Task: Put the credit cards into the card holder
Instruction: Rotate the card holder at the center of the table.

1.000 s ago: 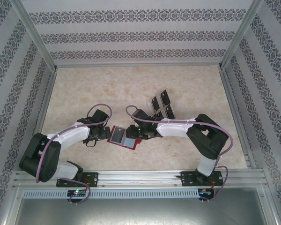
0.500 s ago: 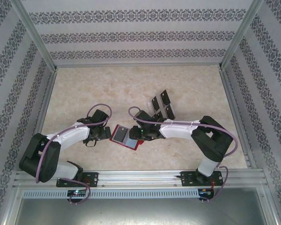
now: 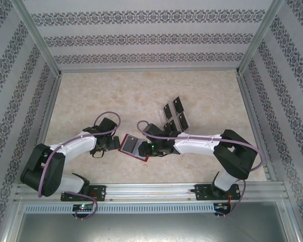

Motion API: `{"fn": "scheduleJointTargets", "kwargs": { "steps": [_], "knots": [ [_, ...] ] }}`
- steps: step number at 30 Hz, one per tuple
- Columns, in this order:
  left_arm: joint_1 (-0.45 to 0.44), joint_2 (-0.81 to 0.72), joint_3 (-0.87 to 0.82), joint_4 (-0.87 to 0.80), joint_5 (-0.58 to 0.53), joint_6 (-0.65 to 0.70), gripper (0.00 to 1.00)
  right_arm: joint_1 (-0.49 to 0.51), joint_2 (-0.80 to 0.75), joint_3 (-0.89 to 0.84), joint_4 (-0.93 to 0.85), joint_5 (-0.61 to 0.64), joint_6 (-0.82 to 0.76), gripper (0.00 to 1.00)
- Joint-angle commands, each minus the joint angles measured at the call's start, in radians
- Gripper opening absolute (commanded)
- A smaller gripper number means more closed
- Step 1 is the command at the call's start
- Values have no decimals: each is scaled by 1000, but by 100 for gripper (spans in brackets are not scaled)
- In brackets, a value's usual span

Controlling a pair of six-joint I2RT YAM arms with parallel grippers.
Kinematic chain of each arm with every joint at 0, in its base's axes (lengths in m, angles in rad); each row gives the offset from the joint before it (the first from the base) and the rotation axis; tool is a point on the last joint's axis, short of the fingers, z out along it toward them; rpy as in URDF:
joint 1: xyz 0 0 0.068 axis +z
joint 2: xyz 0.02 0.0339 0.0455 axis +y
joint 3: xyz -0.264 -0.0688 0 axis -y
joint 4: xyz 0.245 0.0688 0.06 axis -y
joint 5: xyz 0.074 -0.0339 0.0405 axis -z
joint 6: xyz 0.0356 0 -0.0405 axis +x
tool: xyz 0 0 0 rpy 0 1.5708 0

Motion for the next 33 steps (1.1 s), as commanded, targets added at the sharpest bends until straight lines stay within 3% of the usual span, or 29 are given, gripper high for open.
{"fn": "scheduleJointTargets", "kwargs": {
  "steps": [1,9,22,33],
  "knots": [
    [-10,-15,19,-10,55,8,100,14,-35,-47,-53,-25,-14,31],
    [-10,-15,25,-8,54,8,100,-38,14,-51,-54,6,-50,30],
    [-11,-33,31,-14,52,9,100,-149,159,124,-74,-5,-139,29],
    [-10,-40,15,-3,54,6,100,-189,143,185,-101,2,-162,28]
  ]
}}
